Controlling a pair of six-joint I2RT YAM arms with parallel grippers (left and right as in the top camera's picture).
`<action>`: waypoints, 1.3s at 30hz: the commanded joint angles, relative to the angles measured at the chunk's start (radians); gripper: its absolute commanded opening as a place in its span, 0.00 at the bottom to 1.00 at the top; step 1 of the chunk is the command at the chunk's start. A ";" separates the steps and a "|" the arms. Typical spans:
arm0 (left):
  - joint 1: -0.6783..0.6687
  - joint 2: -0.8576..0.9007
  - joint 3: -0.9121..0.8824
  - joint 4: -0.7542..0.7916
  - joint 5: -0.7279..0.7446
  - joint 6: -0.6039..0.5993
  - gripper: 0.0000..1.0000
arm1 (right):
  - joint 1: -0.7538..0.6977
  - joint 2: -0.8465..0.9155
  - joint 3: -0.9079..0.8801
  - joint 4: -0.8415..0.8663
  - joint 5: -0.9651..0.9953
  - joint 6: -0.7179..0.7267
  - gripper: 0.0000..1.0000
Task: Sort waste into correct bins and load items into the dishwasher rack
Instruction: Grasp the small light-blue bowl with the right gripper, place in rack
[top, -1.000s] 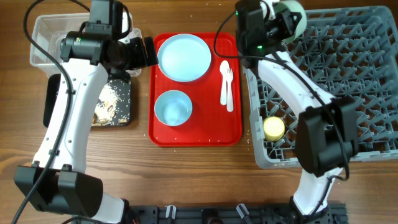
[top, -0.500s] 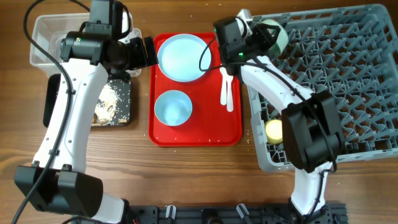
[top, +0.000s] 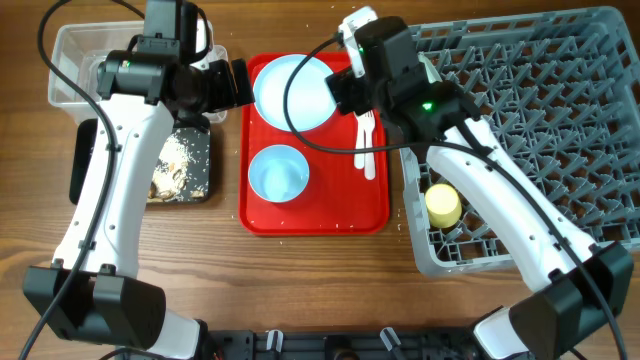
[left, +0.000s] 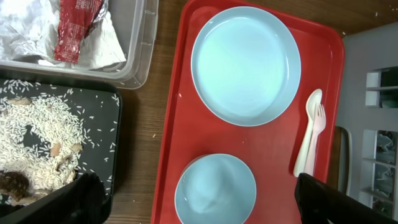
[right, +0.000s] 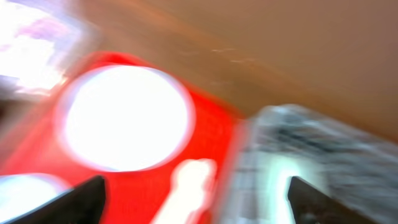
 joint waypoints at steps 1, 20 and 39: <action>0.003 -0.011 0.010 0.003 -0.006 0.002 1.00 | 0.002 0.057 -0.064 -0.010 -0.334 0.429 0.84; 0.003 -0.011 0.010 0.003 -0.005 0.002 1.00 | 0.114 0.359 -0.154 0.024 -0.338 0.728 0.09; 0.003 -0.011 0.010 0.003 -0.006 0.002 1.00 | -0.059 -0.500 -0.152 -0.544 0.819 0.465 0.04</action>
